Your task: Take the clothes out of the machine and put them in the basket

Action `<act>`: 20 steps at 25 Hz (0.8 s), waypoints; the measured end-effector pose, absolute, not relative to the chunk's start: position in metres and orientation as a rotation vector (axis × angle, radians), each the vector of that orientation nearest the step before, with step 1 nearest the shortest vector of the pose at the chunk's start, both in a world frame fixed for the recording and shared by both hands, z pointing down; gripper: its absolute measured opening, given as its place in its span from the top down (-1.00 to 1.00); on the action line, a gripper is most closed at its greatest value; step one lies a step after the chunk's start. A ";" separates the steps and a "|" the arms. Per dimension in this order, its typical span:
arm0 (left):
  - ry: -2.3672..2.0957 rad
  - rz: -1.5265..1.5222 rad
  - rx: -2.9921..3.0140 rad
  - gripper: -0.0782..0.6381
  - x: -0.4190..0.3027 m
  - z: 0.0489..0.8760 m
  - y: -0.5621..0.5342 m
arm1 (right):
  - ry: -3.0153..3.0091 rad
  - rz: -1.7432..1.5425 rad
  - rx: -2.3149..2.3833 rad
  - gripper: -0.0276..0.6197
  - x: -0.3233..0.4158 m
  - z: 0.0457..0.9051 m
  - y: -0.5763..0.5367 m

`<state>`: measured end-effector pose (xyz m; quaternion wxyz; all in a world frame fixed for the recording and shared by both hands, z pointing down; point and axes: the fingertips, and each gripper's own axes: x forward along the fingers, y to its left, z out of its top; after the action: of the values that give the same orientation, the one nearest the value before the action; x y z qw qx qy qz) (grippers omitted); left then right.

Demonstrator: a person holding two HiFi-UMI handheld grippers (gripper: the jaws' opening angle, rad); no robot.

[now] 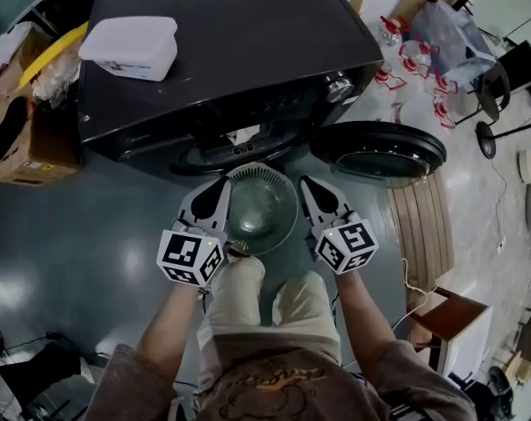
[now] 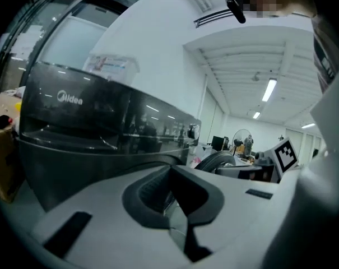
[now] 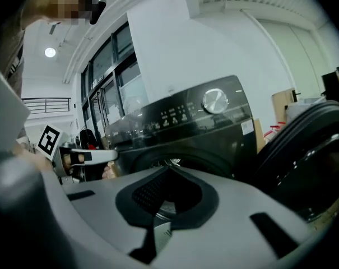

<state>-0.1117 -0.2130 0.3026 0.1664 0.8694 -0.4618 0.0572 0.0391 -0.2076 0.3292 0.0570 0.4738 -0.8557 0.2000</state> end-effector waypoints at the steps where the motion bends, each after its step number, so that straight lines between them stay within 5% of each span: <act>1: -1.331 0.163 2.484 0.77 -0.111 0.318 -0.216 | -2.601 0.603 1.417 0.93 0.039 0.349 -0.211; 20: -1.474 0.051 2.559 0.77 -0.104 0.514 -0.253 | -2.778 0.445 1.353 0.92 0.040 0.560 -0.249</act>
<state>-0.1045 -0.2530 0.5137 0.0938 0.8627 -0.4967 0.0170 0.0401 -0.2492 0.5601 0.0096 0.4334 -0.8898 0.1426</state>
